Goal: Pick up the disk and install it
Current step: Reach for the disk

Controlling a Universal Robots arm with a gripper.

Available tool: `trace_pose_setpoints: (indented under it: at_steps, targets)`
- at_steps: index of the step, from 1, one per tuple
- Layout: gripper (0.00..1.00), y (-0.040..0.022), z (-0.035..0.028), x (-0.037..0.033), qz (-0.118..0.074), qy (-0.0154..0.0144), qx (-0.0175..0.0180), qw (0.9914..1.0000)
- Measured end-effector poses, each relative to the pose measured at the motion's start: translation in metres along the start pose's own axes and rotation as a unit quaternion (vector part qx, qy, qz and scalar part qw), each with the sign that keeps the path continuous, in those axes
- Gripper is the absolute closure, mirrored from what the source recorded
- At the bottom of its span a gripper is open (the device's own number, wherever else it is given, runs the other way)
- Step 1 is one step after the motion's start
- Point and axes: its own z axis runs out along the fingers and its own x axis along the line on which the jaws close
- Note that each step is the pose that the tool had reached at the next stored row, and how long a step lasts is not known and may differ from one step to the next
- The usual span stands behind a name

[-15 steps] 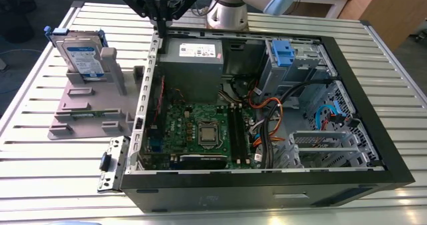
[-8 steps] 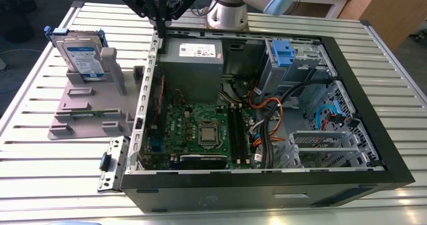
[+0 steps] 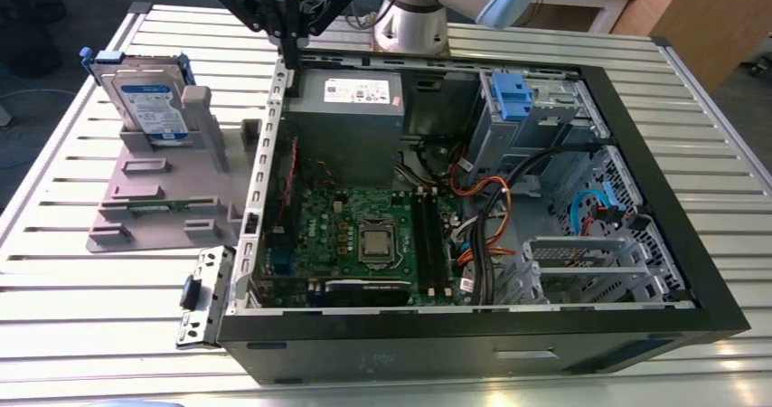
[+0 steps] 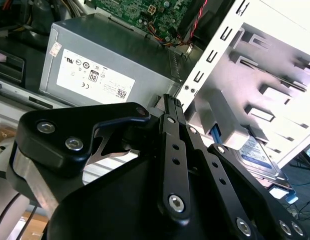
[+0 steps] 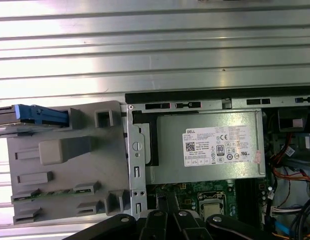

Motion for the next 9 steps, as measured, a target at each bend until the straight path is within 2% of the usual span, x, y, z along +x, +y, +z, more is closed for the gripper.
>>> trace_pose_setpoints:
  at_steps: [2,9]
  targets:
    - [0.89,-0.0003,0.0010,0.0033,0.000,0.0000,0.0000,1.00000]
    - [0.89,-0.0004,0.0011,0.0046,0.000,0.0000,0.0000,1.00000]
